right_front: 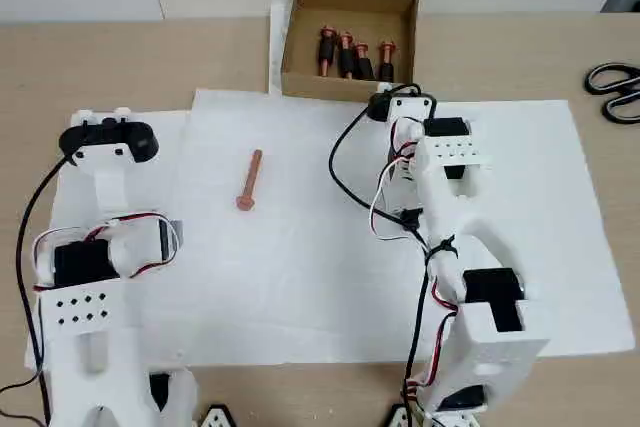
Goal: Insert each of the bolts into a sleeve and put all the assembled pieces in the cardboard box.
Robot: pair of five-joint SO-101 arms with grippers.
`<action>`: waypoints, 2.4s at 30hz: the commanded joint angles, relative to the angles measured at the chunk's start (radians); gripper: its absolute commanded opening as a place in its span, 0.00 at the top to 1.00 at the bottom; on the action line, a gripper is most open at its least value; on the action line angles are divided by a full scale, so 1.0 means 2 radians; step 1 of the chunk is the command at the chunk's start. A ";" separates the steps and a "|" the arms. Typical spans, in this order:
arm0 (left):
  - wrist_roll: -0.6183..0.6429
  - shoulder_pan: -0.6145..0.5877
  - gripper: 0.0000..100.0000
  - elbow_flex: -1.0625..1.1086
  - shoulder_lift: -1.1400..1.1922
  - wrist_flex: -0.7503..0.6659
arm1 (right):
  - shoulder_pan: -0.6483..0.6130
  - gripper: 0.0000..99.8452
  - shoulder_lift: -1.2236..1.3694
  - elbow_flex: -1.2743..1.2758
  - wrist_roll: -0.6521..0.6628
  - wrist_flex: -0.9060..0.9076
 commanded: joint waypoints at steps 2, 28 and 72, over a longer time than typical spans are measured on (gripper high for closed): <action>0.005 -0.002 0.83 -0.001 -0.002 -0.011 | -0.002 0.81 -0.012 -0.015 0.005 0.016; 0.005 -0.002 0.83 0.005 -0.002 -0.012 | -0.017 0.93 0.047 -0.015 0.025 -0.013; 0.040 0.157 0.83 -0.620 0.706 0.124 | 0.019 1.00 -0.165 -0.150 0.061 0.224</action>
